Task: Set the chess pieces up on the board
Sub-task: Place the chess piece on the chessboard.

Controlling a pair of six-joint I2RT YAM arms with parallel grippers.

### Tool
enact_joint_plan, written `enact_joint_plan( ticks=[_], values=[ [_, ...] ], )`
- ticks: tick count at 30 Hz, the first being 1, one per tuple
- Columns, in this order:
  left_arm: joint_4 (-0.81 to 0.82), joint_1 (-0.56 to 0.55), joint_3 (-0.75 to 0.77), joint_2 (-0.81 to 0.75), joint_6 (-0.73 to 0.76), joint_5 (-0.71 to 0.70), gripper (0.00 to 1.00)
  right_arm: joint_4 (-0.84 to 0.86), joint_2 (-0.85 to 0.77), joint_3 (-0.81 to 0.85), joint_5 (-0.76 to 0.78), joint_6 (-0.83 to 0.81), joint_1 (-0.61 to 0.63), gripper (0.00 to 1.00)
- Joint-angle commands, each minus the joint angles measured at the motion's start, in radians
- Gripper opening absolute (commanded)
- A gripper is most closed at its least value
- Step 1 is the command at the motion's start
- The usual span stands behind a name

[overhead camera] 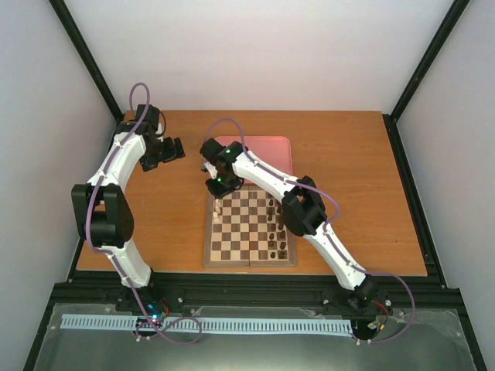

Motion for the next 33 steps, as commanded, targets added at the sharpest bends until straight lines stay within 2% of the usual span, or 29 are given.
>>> enact_joint_plan(
  ticks=[1,14,26,33],
  values=[
    [0.006,0.000,0.007,-0.025,0.003,0.013,1.00,-0.016,0.012,0.004,-0.002,-0.011,0.013,0.19],
    [0.005,0.001,0.011,-0.030,0.003,0.016,1.00,-0.008,-0.007,0.034,0.040,-0.011,0.009,0.38],
    [-0.001,0.001,0.025,-0.030,0.005,0.015,1.00,0.014,-0.026,0.109,0.060,0.001,-0.012,0.41],
    [-0.005,0.001,0.030,-0.027,0.004,0.012,1.00,0.058,-0.119,0.110,0.093,0.029,-0.064,0.44]
  ],
)
